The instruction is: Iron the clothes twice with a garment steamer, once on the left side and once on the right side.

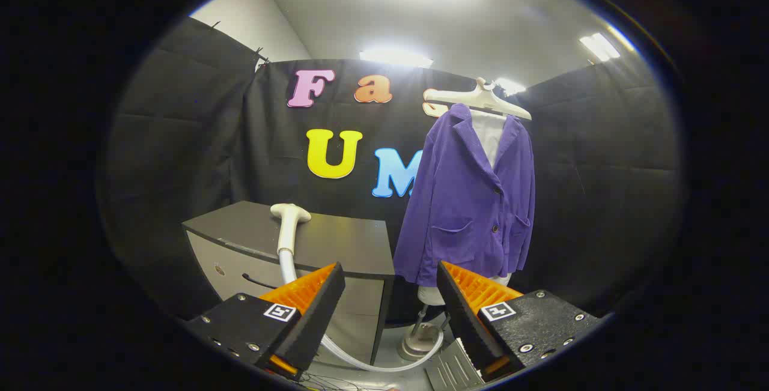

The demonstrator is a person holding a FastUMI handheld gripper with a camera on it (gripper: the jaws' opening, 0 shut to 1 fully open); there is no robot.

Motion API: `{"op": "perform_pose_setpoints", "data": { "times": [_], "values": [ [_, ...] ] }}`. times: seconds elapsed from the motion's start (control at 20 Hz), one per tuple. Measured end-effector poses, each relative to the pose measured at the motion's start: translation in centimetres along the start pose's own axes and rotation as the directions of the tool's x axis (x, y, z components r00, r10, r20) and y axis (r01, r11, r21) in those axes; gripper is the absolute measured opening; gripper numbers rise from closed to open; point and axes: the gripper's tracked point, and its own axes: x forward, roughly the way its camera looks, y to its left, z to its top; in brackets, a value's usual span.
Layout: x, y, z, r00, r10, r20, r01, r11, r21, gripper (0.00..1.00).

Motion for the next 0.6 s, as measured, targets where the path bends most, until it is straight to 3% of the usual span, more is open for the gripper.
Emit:
{"op": "perform_pose_setpoints", "data": {
  "times": [0.3, 0.6],
  "values": [
    [1.5, -1.4, 0.2, 0.999, -0.033, -0.008, 0.033, 0.999, -0.008, 0.95],
    [3.1, -2.1, 1.7, 1.0, 0.027, 0.015, -0.027, 1.0, 0.007, 0.95]
  ]
}}
